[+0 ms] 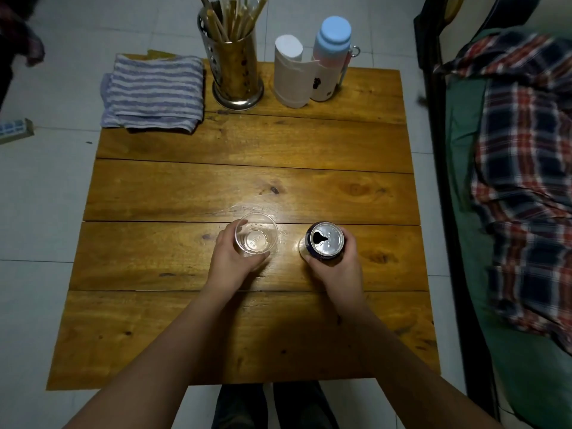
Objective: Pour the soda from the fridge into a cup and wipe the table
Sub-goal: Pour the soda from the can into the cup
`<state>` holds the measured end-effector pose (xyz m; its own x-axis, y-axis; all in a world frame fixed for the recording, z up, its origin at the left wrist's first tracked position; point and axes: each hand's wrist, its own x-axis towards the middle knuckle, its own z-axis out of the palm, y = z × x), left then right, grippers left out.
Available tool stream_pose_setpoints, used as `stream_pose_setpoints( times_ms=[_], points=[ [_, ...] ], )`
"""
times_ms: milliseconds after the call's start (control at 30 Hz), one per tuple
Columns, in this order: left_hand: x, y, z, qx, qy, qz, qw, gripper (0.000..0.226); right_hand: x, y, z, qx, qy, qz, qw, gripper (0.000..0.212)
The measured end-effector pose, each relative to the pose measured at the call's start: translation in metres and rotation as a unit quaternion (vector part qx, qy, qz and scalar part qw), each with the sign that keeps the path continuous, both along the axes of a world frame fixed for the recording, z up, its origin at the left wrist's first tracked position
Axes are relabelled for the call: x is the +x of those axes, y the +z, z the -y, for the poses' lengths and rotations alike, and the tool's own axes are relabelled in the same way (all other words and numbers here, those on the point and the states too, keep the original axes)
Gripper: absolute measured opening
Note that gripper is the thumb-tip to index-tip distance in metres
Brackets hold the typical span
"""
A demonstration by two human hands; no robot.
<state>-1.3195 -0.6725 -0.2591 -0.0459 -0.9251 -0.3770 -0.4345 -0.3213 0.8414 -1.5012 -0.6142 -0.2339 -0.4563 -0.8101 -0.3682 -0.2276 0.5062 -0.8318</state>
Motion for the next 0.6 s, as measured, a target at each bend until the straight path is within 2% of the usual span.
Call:
stream_pose_setpoints(
  times_ms=[267, 600],
  points=[
    [-0.005, 0.051, 0.006, -0.030, -0.005, -0.011, 0.999, 0.072, -0.007, 0.042, 0.003, -0.024, 0.011, -0.007, 1.000, 0.075],
    [-0.003, 0.147, 0.001, -0.071, -0.059, 0.000, 0.996, 0.067, -0.009, 0.139, -0.009, -0.111, 0.008, -0.008, 0.994, 0.073]
  ],
)
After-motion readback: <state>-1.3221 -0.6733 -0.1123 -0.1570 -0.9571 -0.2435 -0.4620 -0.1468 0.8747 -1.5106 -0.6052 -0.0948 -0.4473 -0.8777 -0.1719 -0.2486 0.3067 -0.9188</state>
